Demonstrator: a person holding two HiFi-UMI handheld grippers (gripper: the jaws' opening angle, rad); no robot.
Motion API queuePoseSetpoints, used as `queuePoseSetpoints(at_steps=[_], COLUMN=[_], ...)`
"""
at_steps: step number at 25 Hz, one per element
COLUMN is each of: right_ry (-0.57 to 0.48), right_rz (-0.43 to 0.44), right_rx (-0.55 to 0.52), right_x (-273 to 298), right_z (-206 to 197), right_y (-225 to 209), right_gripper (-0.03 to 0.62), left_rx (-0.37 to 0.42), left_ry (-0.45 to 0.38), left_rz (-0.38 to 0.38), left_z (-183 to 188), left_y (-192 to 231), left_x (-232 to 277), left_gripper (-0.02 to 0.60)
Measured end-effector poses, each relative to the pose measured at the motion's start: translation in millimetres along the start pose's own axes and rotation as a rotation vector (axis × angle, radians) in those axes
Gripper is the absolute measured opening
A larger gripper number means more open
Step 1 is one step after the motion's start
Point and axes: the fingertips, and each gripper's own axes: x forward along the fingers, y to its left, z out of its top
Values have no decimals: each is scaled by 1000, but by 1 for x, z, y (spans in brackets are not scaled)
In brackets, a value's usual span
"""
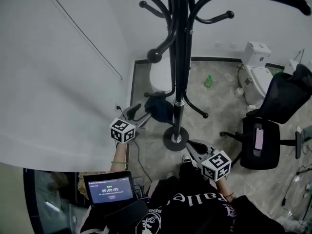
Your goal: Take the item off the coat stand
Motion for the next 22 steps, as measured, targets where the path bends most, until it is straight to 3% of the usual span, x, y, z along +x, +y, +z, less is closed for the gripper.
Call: queuePoseSetpoints(at_steps=[5, 9, 10, 12, 16, 22], right_ry=[14, 30, 35, 42, 42, 46], right_rz=[43, 51, 50, 47, 39, 42], right_rx=[-31, -26, -24, -21, -11, 6], right_x=[13, 13, 13, 12, 8, 6], right_z=[15, 13, 11, 8, 3, -4], right_y=[-13, -20, -22, -25, -28, -24], right_gripper=[17, 17, 17, 17, 17, 17], left_rx=[-6, 1, 1, -5, -72, -141], left_ry=[23, 88, 100, 103, 33, -73], left_rz=[-66, -114, -125, -136, -133, -40], left_z=[1, -7, -9, -10, -3, 16], left_y=[4, -3, -7, -13, -21, -8], left_x=[27, 46, 48, 49, 40, 14], left_gripper=[273, 269, 238, 81, 28, 21])
